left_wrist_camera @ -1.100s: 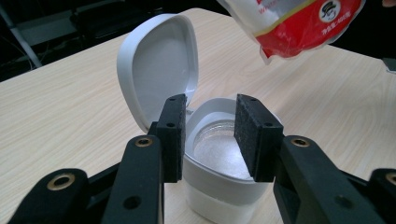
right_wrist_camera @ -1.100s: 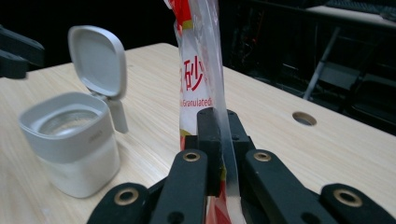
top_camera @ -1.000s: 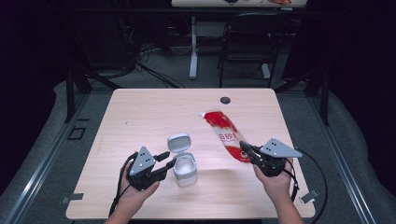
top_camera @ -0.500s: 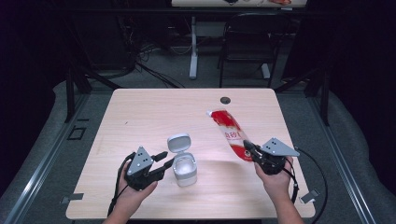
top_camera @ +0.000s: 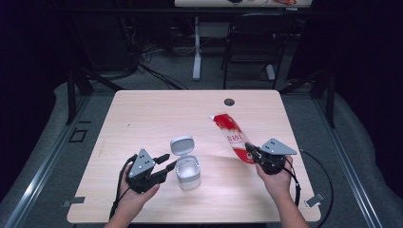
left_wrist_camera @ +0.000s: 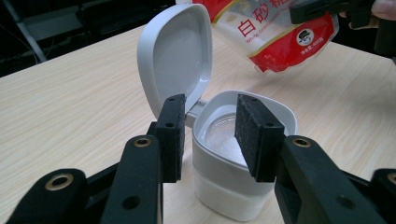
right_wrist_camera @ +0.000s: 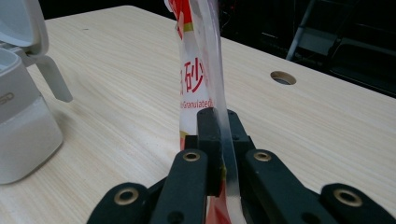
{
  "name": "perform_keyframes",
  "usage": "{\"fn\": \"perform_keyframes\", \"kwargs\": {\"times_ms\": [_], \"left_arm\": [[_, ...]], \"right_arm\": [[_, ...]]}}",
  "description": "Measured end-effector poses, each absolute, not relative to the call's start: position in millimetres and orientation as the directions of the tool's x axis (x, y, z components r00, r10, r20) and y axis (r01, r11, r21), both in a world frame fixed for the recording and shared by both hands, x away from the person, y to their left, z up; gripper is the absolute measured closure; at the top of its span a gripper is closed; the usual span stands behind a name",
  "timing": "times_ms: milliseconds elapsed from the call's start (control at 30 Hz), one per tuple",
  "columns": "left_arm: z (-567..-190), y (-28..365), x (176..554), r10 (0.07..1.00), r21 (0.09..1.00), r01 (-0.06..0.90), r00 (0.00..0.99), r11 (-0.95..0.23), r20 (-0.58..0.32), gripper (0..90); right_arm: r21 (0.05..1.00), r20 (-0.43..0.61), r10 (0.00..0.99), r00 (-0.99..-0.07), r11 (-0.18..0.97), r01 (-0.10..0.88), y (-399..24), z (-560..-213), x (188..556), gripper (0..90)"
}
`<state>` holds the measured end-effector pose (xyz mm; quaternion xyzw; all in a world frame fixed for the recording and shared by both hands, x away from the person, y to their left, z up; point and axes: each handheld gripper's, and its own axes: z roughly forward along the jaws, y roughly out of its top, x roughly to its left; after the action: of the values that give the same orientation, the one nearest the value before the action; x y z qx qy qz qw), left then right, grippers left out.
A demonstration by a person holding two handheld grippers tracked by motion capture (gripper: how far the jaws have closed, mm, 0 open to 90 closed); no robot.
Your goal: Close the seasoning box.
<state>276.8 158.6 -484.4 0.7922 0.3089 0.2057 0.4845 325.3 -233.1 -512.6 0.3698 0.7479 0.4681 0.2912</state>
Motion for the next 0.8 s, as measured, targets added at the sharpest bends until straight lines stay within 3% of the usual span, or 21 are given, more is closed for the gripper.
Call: {"fn": "perform_keyframes", "kwargs": {"times_ms": [800], "left_arm": [[-484.1, 159.2, 275.9, 0.692, 0.896, 0.286, 0.722, -0.339, 0.031, 63.6]], "right_arm": [[0.915, -0.031, 0.819, -0.573, 0.255, 0.314, -249.1, -529.9, 330.9, 88.5]]}}
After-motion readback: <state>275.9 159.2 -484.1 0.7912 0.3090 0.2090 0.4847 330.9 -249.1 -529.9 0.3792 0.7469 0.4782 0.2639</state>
